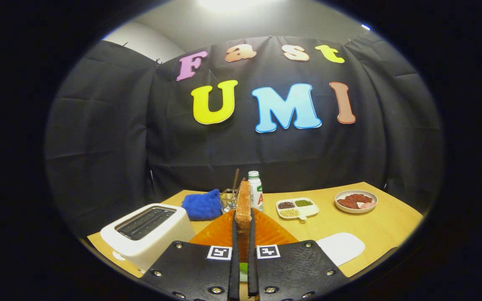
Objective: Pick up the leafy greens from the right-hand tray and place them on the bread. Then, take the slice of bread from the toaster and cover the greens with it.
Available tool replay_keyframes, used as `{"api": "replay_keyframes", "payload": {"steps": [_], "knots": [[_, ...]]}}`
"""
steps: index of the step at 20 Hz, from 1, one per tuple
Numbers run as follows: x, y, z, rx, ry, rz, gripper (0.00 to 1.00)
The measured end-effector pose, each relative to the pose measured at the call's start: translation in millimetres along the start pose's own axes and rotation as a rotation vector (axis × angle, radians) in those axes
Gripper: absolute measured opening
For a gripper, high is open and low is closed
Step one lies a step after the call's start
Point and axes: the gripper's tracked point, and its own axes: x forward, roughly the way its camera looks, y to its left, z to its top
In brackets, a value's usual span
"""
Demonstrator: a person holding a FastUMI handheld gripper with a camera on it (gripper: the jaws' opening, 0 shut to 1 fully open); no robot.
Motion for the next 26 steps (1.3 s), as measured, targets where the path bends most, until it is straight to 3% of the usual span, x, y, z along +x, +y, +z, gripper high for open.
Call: {"api": "replay_keyframes", "payload": {"steps": [2,5,9,26], "knots": [[3.8,-12.3,-15.3,0.033,0.03,0.006,0.08],[12.2,-7.1,-25.7,0.114,0.045,0.08,0.07],[22.5,-3.1,-40.8,0.125,0.078,0.109,0.08],[51.7,42.3,-81.4,0.194,0.105,0.085,0.08]]}}
